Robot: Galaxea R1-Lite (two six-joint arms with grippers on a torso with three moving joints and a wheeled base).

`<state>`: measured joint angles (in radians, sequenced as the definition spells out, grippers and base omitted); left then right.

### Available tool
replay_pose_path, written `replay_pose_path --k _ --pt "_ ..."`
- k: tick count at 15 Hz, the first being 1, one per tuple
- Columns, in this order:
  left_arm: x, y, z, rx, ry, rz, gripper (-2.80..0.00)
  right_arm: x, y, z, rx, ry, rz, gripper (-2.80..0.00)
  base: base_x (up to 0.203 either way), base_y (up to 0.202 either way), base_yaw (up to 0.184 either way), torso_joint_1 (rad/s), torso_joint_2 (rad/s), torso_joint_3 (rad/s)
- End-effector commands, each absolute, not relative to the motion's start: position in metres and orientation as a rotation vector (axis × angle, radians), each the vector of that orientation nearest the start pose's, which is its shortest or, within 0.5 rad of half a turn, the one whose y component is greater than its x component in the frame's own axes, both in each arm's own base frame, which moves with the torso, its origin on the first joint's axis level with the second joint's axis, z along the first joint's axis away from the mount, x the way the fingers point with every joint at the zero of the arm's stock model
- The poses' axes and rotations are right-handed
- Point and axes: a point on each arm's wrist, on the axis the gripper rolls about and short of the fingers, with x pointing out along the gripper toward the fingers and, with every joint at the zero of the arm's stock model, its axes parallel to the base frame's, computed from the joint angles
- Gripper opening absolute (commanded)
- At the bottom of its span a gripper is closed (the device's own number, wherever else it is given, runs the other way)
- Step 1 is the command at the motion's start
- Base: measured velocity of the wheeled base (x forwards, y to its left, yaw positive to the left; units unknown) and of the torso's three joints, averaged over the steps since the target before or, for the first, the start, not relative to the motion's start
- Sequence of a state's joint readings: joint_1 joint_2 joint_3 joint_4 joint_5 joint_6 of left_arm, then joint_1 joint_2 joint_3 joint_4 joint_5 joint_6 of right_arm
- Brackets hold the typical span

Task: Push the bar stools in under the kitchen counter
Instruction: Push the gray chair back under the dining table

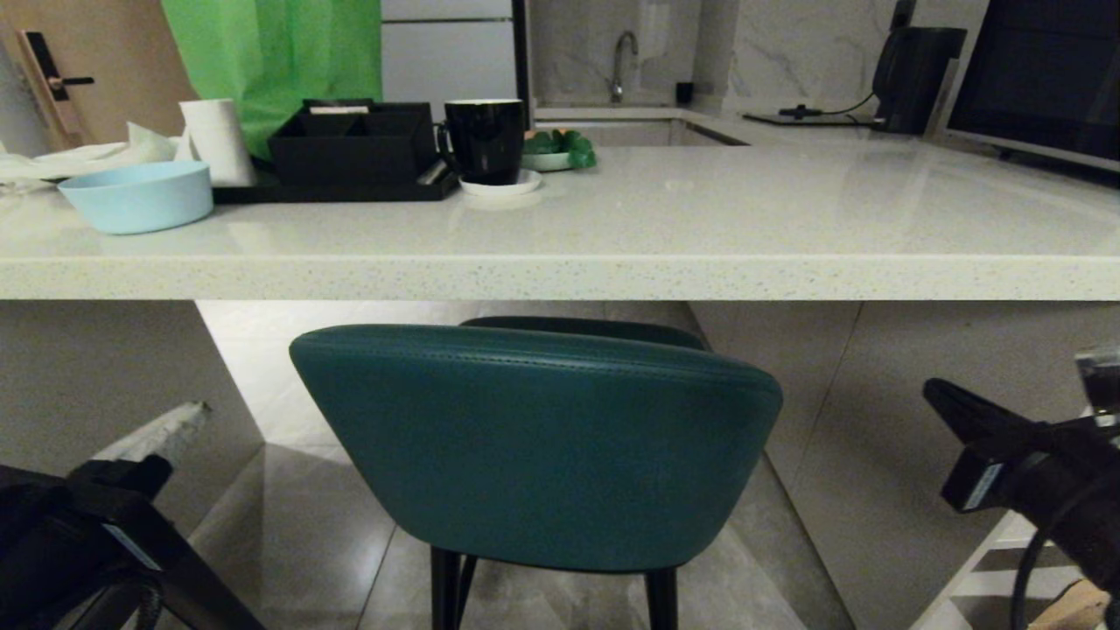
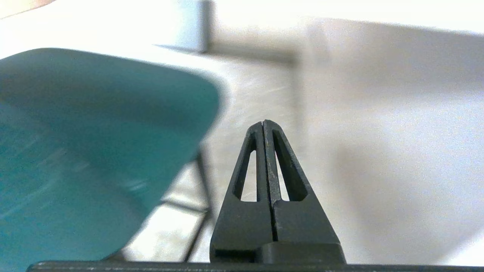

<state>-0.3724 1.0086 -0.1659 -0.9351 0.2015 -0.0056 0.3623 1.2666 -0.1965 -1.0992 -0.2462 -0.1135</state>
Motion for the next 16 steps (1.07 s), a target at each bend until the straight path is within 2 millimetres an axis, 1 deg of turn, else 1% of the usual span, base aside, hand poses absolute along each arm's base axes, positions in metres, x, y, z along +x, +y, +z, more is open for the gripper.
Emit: replay_pose_path --k 1,2,3,5,7,9,11,12,14,16 --pt "0.072 -0.019 0.203 -0.030 -0.064 -0.119 -2.80 0.124 0.031 0.201 -0.086 -0.114 0.028 -2.80 0.000 0.000 0.000 0.000 0.00 0.000" --pt "0.058 -0.010 0.216 -0.044 -0.065 -0.046 -2.80 0.113 0.022 0.213 -0.090 -0.106 -0.033 -2.80 0.000 0.000 0.000 0.000 0.00 0.000" --pt "0.044 -0.003 0.226 -0.065 -0.104 0.033 -2.80 0.099 0.013 0.224 -0.088 -0.109 -0.091 -2.80 0.000 0.000 0.000 0.000 0.00 0.000" --pt "0.017 0.003 0.237 -0.092 -0.221 0.101 -2.80 0.071 0.001 0.236 -0.082 -0.141 -0.188 -2.80 0.000 0.000 0.000 0.000 0.00 0.000" --pt "-0.005 0.005 0.246 -0.094 -0.314 0.168 -2.80 0.042 -0.005 0.238 -0.081 -0.182 -0.272 -2.80 0.000 0.000 0.000 0.000 0.00 0.000" --pt "-0.022 0.003 0.245 -0.065 -0.360 0.228 -2.80 0.009 -0.006 0.231 -0.083 -0.211 -0.313 -2.80 0.000 0.000 0.000 0.000 0.00 0.000" --pt "-0.038 0.002 0.231 -0.039 -0.380 0.168 -2.80 -0.020 -0.004 0.216 -0.086 -0.213 -0.296 -2.80 0.000 0.000 0.000 0.000 0.00 0.000" --pt "-0.046 0.001 0.220 -0.029 -0.374 0.121 -2.80 -0.028 -0.003 0.209 -0.079 -0.210 -0.278 -2.80 0.000 0.000 0.000 0.000 0.00 0.000" --pt "-0.059 0.000 0.196 -0.017 -0.324 0.062 -2.80 -0.026 -0.001 0.203 -0.067 -0.199 -0.187 -2.80 0.000 0.000 0.000 0.000 0.00 0.000" --pt "-0.065 0.000 0.164 0.002 -0.255 0.032 -2.80 -0.027 0.001 0.204 -0.063 -0.220 -0.051 -2.80 0.000 0.000 0.000 0.000 0.00 0.000"
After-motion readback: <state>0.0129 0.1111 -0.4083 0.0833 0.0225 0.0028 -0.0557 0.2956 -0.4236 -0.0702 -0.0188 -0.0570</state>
